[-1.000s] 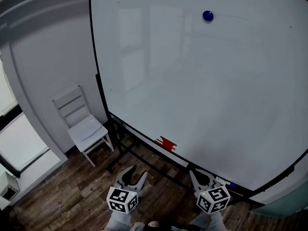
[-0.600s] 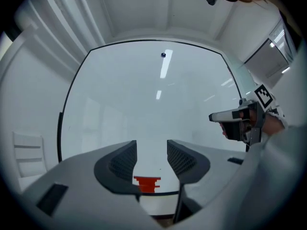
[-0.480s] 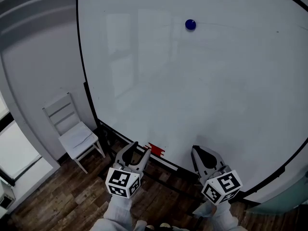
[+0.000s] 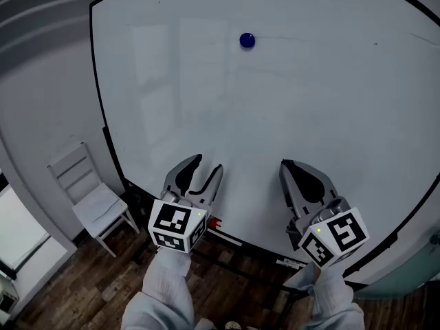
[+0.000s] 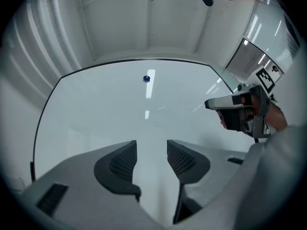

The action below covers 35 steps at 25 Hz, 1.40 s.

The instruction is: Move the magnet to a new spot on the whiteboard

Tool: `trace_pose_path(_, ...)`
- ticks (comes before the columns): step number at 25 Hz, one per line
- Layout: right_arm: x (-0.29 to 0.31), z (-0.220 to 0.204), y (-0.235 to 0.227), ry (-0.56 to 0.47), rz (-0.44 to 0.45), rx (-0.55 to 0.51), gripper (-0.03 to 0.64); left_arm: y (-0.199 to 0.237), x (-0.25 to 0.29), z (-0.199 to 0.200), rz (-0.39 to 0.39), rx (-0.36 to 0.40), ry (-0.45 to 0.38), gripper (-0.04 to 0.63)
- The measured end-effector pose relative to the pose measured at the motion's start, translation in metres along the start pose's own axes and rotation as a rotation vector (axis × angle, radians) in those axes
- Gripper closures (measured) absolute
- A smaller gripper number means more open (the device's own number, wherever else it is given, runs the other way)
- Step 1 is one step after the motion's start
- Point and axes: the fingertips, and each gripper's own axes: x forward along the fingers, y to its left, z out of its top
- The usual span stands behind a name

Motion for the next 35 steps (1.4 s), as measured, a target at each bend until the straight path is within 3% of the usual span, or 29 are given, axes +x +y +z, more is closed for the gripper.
trace_pose_path(13, 0.028, 0.092, -0.041, -0.078, -0.045, -0.173, 0.589, 0.01, 0.075, 0.119, -0.02, 0.127, -0.179, 0.405)
trace_pose_path(21, 0.034, 0.121, -0.061, -0.082, -0.063, -0.236, 0.589, 0.021, 0.106, 0.185, 0.032, 0.179, -0.27, 0.405)
trace_pose_path(35, 0.035, 0.138, -0.071, -0.102, -0.054, -0.251, 0.589, 0.017, 0.135, 0.219, 0.01, 0.227, -0.316, 0.411)
